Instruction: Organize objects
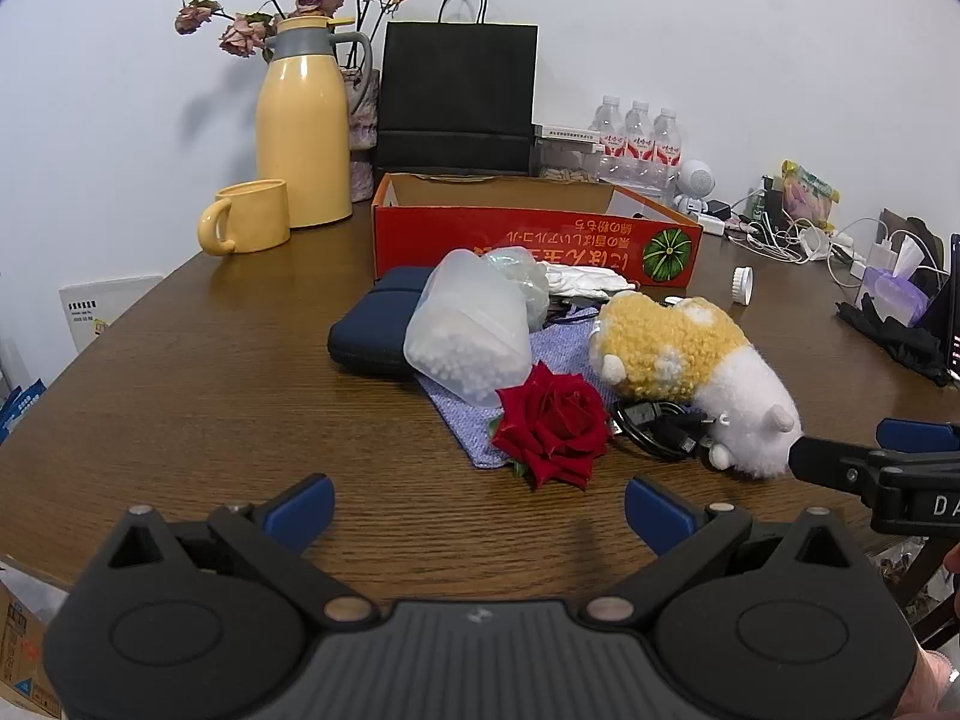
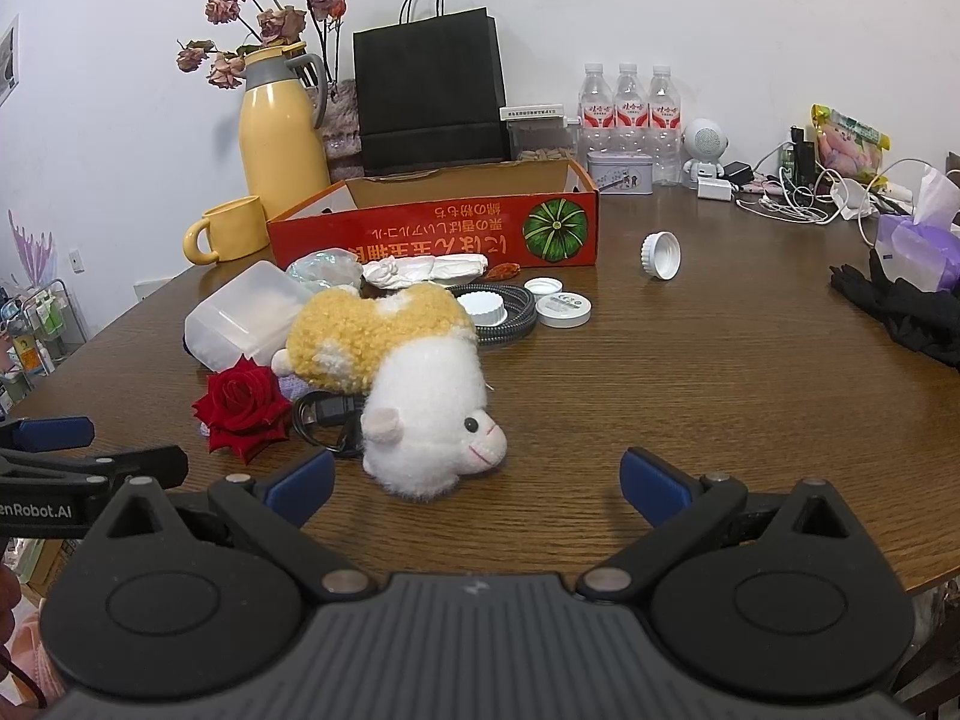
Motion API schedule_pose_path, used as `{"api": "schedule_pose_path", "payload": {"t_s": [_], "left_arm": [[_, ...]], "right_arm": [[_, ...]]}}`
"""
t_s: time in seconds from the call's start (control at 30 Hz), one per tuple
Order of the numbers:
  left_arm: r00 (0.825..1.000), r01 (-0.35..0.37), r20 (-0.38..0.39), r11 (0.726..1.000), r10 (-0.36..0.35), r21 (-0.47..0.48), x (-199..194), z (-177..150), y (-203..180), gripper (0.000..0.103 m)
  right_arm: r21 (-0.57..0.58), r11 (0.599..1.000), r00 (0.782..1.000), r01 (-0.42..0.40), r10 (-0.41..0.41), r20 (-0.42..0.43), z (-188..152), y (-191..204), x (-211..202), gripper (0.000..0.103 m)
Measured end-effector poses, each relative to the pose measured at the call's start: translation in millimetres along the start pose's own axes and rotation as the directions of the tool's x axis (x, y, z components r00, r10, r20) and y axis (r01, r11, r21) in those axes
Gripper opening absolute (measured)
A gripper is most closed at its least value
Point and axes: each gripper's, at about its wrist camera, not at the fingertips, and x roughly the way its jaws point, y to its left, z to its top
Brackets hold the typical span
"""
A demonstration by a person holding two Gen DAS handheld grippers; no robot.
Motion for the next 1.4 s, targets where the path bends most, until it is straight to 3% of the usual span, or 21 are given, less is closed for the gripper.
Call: {"api": "schedule_pose_path", "payload": {"t_s": [0.63,0.97,1.27,1.33,1.4], "left_arm": [[1.0,-0.006,0.003,1.0,0.006,0.017,13.7,7.5,-4.2,0.103],[1.0,0.006,0.01,1.0,-0.006,0.027,33.6,22.7,-11.5,0.102],[1.0,0.019,0.001,1.0,-0.019,0.0,46.9,27.9,-15.2,0.082],[1.0,0.029,-0.001,1.0,-0.029,0.001,48.7,27.7,-17.1,0.072],[0.998,0.055,-0.015,0.998,-0.055,-0.005,50.9,27.2,-18.1,0.054]], "right_arm": [[-0.001,1.0,1.0,0.005,-0.005,-0.006,2.9,-7.6,16.2,0.103],[-0.018,0.999,0.999,-0.037,0.037,-0.003,11.1,-7.5,34.0,0.103],[0.013,0.994,0.994,-0.11,0.11,-0.027,17.8,-10.5,54.1,0.103],[0.034,0.989,0.989,-0.141,0.142,-0.036,19.5,-12.8,58.3,0.103],[0.059,0.984,0.985,-0.167,0.17,-0.04,21.4,-14.4,61.5,0.099]]}}
